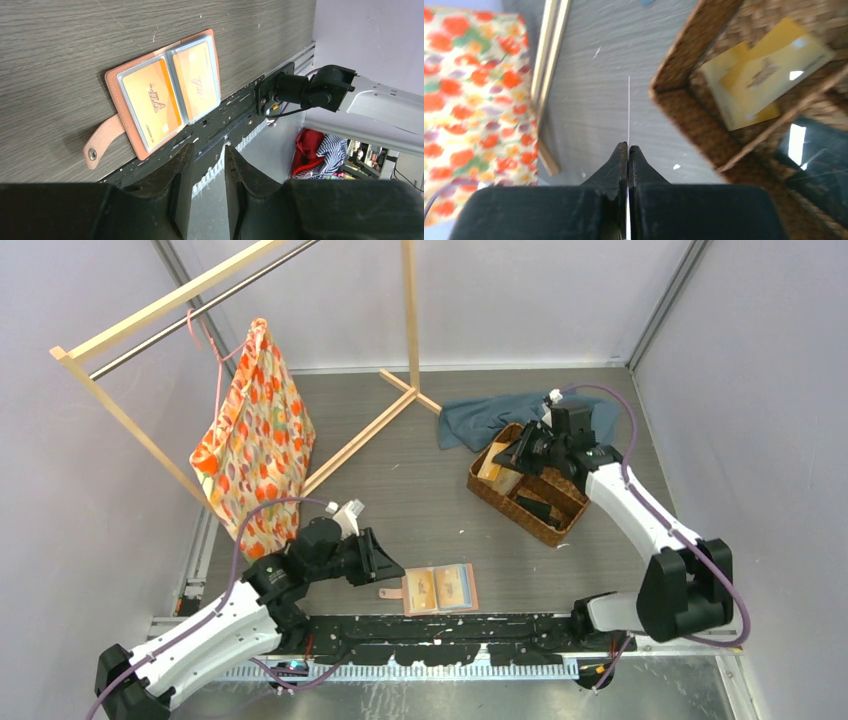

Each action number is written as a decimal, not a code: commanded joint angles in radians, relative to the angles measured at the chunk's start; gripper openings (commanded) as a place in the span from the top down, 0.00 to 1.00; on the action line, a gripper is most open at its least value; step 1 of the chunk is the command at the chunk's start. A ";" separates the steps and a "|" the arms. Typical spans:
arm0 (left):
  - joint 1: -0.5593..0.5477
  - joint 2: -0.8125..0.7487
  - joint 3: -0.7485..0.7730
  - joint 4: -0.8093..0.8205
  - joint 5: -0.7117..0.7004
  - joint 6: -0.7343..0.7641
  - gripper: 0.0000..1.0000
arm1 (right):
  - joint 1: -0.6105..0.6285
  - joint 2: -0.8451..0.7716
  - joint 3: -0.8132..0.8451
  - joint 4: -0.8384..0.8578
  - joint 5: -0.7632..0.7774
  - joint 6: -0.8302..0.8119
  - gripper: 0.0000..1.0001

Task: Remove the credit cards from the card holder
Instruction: Place the credit card in the storage box, then remove the credit card from the card holder.

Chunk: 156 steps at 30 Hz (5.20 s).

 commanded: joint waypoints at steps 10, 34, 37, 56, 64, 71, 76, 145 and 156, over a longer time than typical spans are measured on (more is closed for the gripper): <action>0.002 -0.053 0.050 -0.086 -0.062 0.018 0.68 | -0.083 0.295 0.183 0.000 0.245 -0.105 0.68; 0.002 0.332 0.028 0.183 0.057 0.026 0.70 | 0.353 -0.363 -0.274 -0.108 0.289 0.015 0.48; -0.001 0.391 0.020 0.225 0.065 0.015 0.72 | 0.525 -0.345 -0.342 -0.004 0.297 0.106 0.50; -0.001 0.497 -0.115 0.392 0.022 -0.055 0.74 | 0.789 0.090 -0.418 0.455 0.236 0.305 0.61; -0.001 0.545 -0.112 0.443 0.041 -0.056 0.75 | 0.797 0.078 -0.413 0.297 0.331 0.293 0.63; -0.003 0.592 -0.106 0.511 0.063 -0.070 0.76 | 0.804 0.090 -0.416 0.280 0.349 0.297 0.64; -0.005 0.650 -0.109 0.571 0.086 -0.084 0.77 | 0.804 0.099 -0.435 0.315 0.338 0.306 0.63; -0.058 0.606 0.065 0.326 -0.015 0.009 0.93 | 0.804 -0.173 -0.493 0.216 0.497 0.285 0.82; -0.139 0.442 0.131 0.199 -0.184 0.041 0.70 | 0.782 -0.368 -0.571 0.064 0.592 0.331 0.81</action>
